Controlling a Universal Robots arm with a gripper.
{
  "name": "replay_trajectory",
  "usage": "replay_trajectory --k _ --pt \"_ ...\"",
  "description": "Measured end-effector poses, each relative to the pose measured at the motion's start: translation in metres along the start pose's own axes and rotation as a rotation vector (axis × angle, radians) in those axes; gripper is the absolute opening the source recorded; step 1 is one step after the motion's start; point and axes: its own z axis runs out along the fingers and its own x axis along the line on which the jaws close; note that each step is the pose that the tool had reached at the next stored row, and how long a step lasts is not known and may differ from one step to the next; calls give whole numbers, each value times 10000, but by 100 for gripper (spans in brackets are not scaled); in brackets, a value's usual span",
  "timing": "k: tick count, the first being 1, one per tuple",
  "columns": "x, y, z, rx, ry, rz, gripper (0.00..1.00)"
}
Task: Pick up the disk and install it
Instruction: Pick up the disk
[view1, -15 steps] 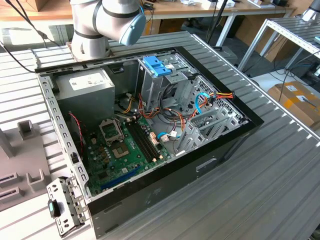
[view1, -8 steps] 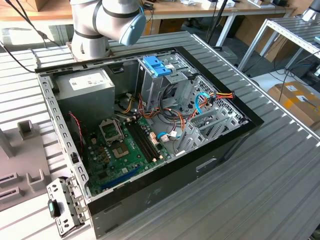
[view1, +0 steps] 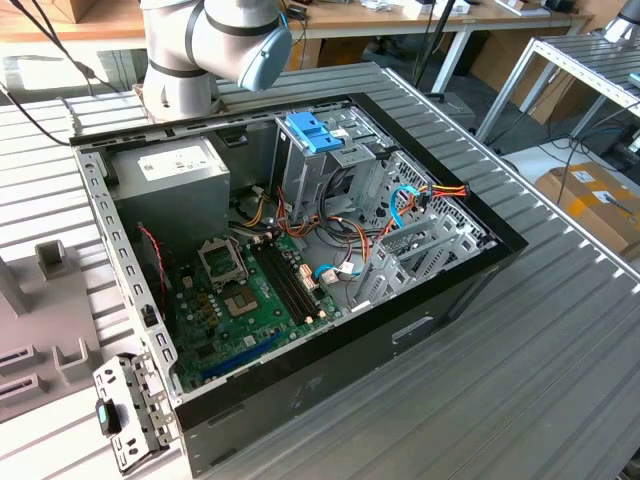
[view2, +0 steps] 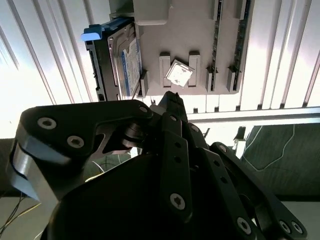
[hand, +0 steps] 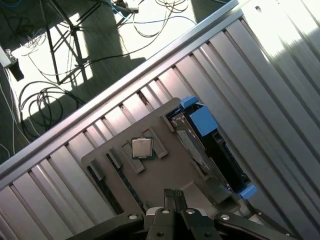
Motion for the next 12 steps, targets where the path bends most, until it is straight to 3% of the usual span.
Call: replay_trajectory --k 12 --pt "0 0 0 -13 24 -555 11"
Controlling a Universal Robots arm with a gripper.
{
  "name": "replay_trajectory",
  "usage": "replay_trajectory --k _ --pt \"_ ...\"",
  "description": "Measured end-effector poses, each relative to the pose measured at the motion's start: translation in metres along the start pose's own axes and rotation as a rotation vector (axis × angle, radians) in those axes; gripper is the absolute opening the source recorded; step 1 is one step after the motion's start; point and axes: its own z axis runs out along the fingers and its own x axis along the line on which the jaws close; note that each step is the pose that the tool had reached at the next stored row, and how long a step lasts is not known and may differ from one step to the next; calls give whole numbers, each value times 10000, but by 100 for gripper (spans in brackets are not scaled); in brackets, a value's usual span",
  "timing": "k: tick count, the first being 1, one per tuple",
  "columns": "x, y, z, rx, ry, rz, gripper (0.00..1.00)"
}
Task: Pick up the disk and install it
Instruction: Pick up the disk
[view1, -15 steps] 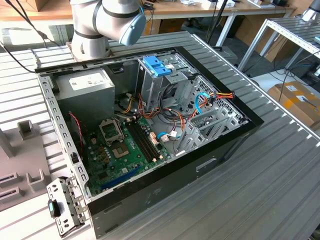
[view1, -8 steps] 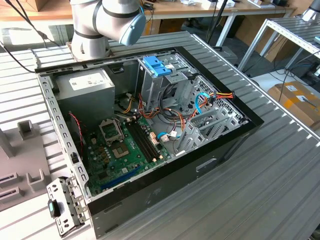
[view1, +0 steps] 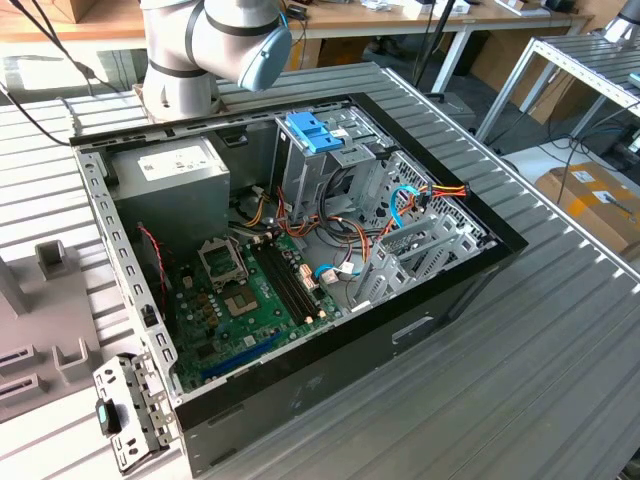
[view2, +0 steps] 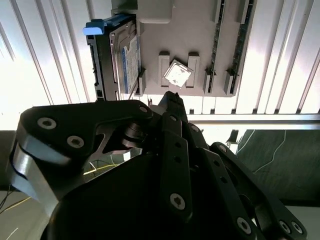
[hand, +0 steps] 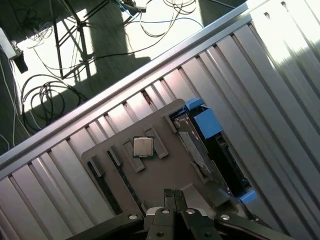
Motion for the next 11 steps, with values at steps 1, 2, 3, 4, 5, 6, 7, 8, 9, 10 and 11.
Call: replay_trajectory --k 1,2,3,4,5,6,7,8,9,10,11 --pt "0 0 0 -2 2 -49 11" --pt "0 0 -1 -3 6 -112 11" --pt "0 0 0 -5 9 -186 11" --pt "0 0 0 -7 12 -254 11" --pt "0 0 0 -8 14 -306 11" --pt "0 0 0 -9 16 -343 11" --pt "0 0 0 -10 17 -390 11" --pt "0 0 0 -11 19 -433 11" --pt "0 0 -1 -13 23 -495 11" --pt "0 0 0 -15 26 -565 11" --pt "0 0 0 -16 28 -627 11"
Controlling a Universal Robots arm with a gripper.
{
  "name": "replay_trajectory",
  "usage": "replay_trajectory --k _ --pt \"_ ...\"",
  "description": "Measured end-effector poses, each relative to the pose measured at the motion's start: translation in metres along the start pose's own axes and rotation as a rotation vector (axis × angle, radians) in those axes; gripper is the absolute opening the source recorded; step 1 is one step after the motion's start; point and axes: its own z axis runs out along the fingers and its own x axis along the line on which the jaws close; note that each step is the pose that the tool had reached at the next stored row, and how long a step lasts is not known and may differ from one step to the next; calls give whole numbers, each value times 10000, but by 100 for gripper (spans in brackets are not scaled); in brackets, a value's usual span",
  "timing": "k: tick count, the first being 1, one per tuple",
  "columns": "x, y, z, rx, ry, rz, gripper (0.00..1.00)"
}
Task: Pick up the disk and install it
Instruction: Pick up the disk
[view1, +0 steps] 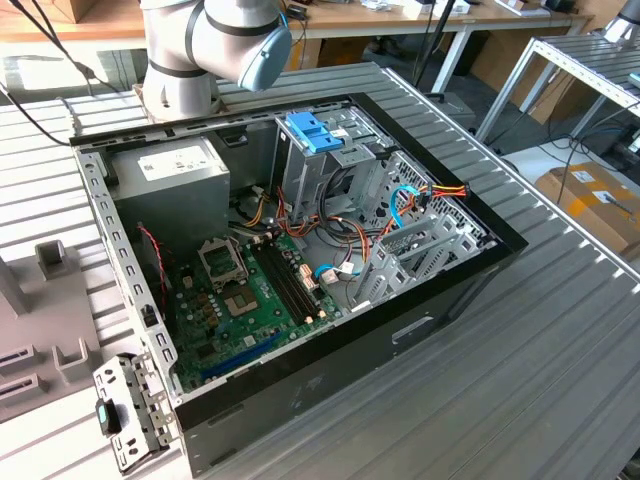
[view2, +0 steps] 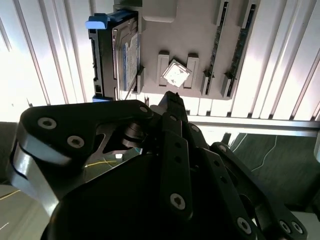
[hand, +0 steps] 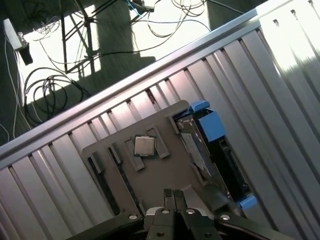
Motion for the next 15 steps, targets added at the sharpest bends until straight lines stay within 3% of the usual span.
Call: replay_trajectory --k 15 --pt "0 0 0 -16 29 -663 11"
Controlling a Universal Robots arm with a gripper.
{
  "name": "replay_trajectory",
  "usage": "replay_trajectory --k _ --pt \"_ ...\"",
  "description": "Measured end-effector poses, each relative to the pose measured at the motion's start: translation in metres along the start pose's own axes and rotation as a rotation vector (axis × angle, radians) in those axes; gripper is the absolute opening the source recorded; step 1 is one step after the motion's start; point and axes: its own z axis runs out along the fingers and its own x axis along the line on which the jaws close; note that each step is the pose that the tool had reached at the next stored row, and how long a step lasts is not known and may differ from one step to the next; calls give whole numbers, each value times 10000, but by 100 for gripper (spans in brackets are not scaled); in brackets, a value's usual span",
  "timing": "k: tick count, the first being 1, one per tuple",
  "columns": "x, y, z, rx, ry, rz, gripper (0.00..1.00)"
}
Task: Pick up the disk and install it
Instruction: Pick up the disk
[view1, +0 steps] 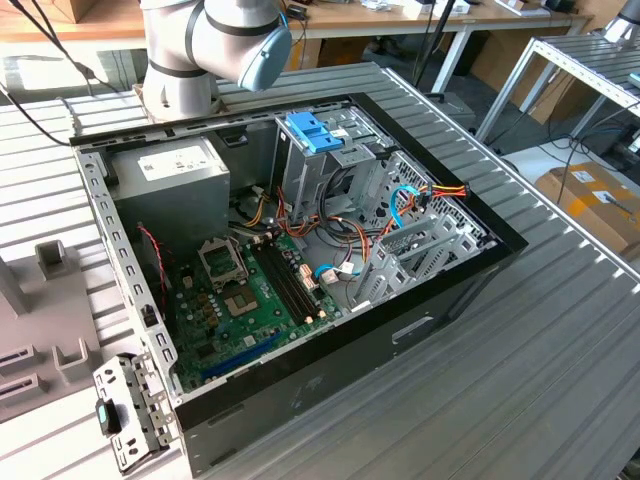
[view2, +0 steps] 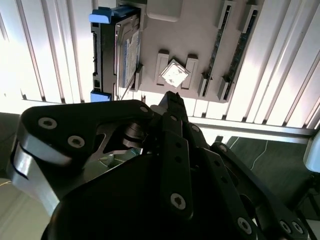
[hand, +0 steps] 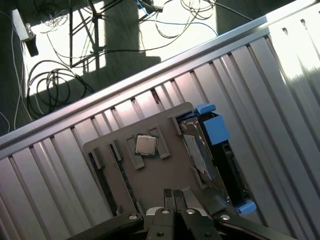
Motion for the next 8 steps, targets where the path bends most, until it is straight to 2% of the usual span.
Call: replay_trajectory --k 8 --pt "0 0 0 -9 17 -391 11"
